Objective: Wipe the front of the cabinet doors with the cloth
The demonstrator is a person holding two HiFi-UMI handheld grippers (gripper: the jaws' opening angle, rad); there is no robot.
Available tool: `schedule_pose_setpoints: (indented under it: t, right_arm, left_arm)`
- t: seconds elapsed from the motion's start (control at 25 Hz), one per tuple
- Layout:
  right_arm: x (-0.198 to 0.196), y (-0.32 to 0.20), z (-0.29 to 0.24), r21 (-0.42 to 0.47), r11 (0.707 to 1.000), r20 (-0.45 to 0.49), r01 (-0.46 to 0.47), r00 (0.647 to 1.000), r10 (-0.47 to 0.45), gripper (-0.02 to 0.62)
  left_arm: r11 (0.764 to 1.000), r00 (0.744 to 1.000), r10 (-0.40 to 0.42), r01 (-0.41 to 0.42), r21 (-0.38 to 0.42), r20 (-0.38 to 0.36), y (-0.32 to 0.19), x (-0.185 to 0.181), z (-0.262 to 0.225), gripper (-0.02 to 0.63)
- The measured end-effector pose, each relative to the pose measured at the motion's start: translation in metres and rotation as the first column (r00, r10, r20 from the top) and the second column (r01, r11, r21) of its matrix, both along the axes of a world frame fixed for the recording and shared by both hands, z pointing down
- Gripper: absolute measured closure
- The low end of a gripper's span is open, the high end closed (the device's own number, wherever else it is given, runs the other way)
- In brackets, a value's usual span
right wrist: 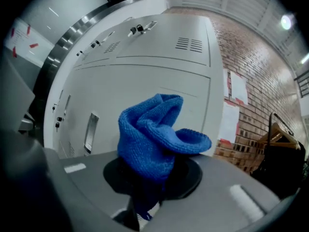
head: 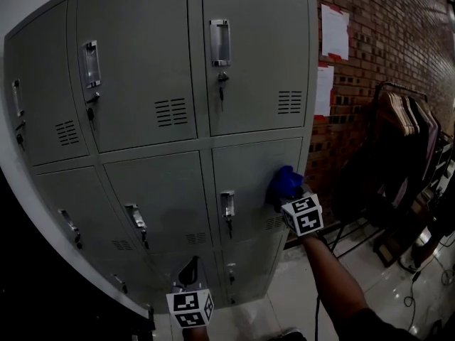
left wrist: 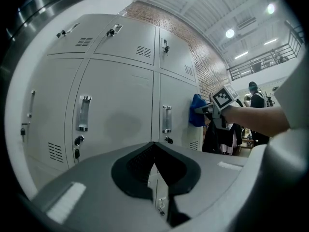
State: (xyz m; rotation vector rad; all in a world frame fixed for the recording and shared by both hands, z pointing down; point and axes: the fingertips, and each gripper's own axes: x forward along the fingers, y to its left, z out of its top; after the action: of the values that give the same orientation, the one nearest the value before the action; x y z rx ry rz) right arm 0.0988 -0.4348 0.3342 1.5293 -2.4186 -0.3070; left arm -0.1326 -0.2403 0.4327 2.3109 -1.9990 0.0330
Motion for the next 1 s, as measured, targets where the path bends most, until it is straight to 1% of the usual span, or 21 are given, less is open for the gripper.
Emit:
schedule_pose_setpoints:
  t: [0.16,0.36,0.48,0.6,0.72,0.8,0.88,1.0]
  right_arm:
    - [-0.05,0.014,-0.004,0.017,0.994,-0.011,0.104,0.995,-0.103,0.522]
    - [-0.106,0.028,-0.008,0.027,0.976,-0.028,0.216,0.976,-0.215,0.523]
    - [-0.135,0.037,-0.008,0.027,0.964,-0.041,0.264,0.964,-0.263,0.523]
    - [-0.151,0.041,-0.01,0.021,0.955,-0.039,0.295,0.955,-0.294,0.523]
    - [-0.149,0.045,-0.012,0.021,0.949,-0.02,0.314,0.949,-0.314,0.522]
    - [-0.134,0.047,-0.011,0.034,0.954,-0.011,0.299,0.954,-0.299,0.522]
    - [-0.105,0.046,-0.007,0.047,0.966,0.001,0.255,0.967,-0.256,0.522]
    - [-0.043,0.033,0.005,0.043,0.987,0.036,0.153,0.987,-0.155,0.522]
  left_arm:
    - [1.0,1.0,-0.027,0.027,0.01,-0.007,0.003,-0.008,-0.004,0.592]
    - [0.998,0.998,-0.058,0.058,0.019,-0.004,0.007,-0.021,-0.007,0.592]
    - [0.997,0.998,-0.07,0.07,0.013,-0.006,0.01,-0.025,-0.006,0.592]
    - [0.997,0.997,-0.075,0.075,0.014,-0.003,0.012,-0.026,-0.007,0.592]
    - [0.997,0.997,-0.077,0.077,0.02,0.0,0.012,-0.027,-0.01,0.592]
    - [0.997,0.997,-0.075,0.075,0.019,0.001,0.011,-0.026,-0.011,0.592]
    - [0.998,0.998,-0.065,0.065,0.012,0.006,0.01,-0.024,-0.009,0.592]
    - [0.999,0.999,-0.038,0.038,-0.007,0.014,0.007,-0.017,-0.003,0.592]
